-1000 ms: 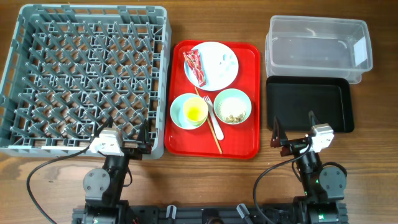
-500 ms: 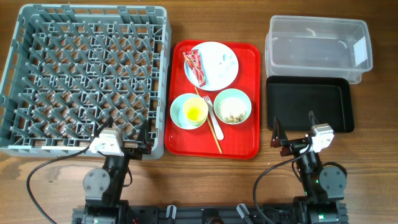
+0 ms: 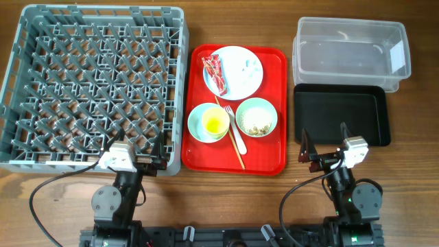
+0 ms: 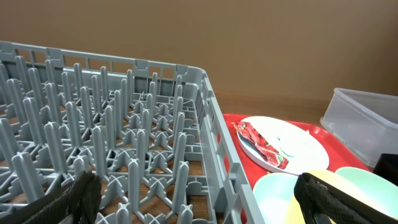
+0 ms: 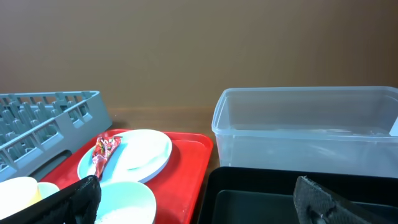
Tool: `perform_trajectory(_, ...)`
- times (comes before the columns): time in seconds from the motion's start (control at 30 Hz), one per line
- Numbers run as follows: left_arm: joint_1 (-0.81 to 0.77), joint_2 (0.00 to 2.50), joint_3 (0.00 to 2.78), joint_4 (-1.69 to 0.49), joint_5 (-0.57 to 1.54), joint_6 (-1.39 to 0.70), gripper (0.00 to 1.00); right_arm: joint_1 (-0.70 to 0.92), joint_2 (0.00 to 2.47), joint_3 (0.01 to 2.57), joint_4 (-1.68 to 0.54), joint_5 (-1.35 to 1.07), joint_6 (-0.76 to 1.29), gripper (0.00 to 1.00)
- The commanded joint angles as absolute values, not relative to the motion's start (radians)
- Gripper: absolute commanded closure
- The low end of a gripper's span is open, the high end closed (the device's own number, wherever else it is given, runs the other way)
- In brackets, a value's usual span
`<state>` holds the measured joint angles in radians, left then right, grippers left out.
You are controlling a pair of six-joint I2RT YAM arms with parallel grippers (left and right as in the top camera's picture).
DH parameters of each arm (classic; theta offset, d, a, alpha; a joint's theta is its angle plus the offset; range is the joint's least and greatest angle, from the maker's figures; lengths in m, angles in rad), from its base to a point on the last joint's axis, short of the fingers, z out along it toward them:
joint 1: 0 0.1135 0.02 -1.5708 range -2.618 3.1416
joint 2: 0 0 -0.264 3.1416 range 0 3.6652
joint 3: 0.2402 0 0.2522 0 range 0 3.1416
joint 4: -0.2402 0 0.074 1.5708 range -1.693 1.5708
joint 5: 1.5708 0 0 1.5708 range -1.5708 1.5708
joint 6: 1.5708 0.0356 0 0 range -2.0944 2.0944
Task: Sort waste into correct bins and load items into the dishwasher rack
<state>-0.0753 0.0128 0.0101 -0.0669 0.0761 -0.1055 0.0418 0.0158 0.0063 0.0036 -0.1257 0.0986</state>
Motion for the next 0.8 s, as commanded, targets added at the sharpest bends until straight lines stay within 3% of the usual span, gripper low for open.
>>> perform_trajectory(0.0, -0.070, 0.009, 0.006, -0.072, 0.085, -0.086, 0.00, 0.035, 0.018, 0.005, 0.007, -0.112, 0.081, 0.00)
perform_trajectory(0.77, -0.070, 0.009, 0.006, -0.066, 0.040, -0.086, 0.00, 0.034, 0.018, 0.005, 0.021, -0.087, 0.089, 0.00)
